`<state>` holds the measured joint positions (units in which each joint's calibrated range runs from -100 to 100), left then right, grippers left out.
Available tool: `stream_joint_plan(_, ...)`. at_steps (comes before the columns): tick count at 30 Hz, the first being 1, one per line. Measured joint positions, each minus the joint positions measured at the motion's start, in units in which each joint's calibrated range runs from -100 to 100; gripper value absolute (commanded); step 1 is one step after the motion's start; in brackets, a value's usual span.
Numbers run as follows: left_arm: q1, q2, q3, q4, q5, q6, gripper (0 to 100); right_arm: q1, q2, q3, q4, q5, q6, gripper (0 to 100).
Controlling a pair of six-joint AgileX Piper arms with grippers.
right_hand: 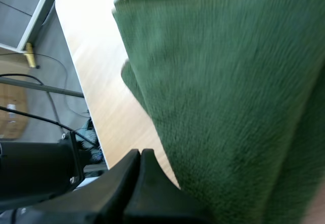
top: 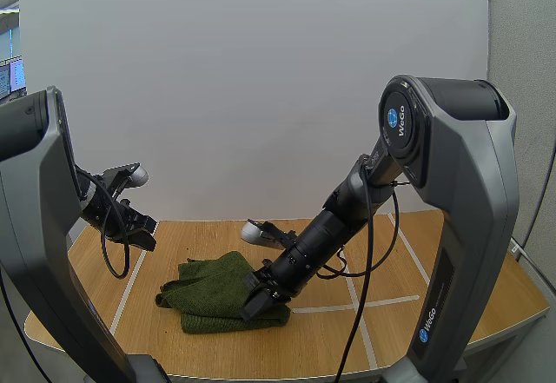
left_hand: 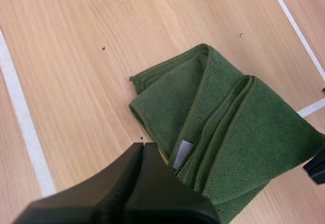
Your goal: Fold the towel
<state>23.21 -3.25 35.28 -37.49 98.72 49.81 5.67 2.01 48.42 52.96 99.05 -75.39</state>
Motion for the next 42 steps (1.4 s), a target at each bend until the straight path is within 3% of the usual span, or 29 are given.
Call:
stream_joint_plan(3, 0.0, 0.0, 0.0, 0.0, 0.0, 0.1, 0, 0.0, -5.4, -3.8, 0.0, -0.2, 1.0, 0)
stream_joint_plan(8, 0.0, 0.0, 0.0, 0.0, 0.0, 0.1, 0, 0.0, -8.8, -4.9, -2.5, -13.1, 2.6, 0)
stream_joint_plan(12, 0.0, 0.0, 0.0, 0.0, 0.0, 0.1, 0, 0.0, -7.8, -5.0, -5.5, -31.2, 3.3, 0)
stream_joint_plan(17, 0.0, 0.0, 0.0, 0.0, 0.0, 0.4, 0, 0.0, -3.2, -5.0, -5.2, -38.2, 2.4, 0)
stream_joint_plan(33, 0.0, 0.0, 0.0, 0.0, 0.0, 0.4, 0, 3.0, -0.8, -5.0, -2.8, -29.7, 1.4, 0)
stream_joint_plan(34, 0.0, 0.0, 0.0, 0.0, 0.0, 0.5, 0, 3.2, -0.8, -5.0, -2.5, -21.9, 1.7, 0)
stream_joint_plan(37, 0.0, 0.0, 0.0, 0.0, 0.0, 0.4, 0, 3.2, -0.8, -5.0, -2.5, -13.6, 2.3, 0)
stream_joint_plan(42, 0.0, 0.0, 0.0, 0.0, 0.0, 0.7, 0, 3.2, -0.7, -5.0, -2.5, -6.7, 2.6, 0)
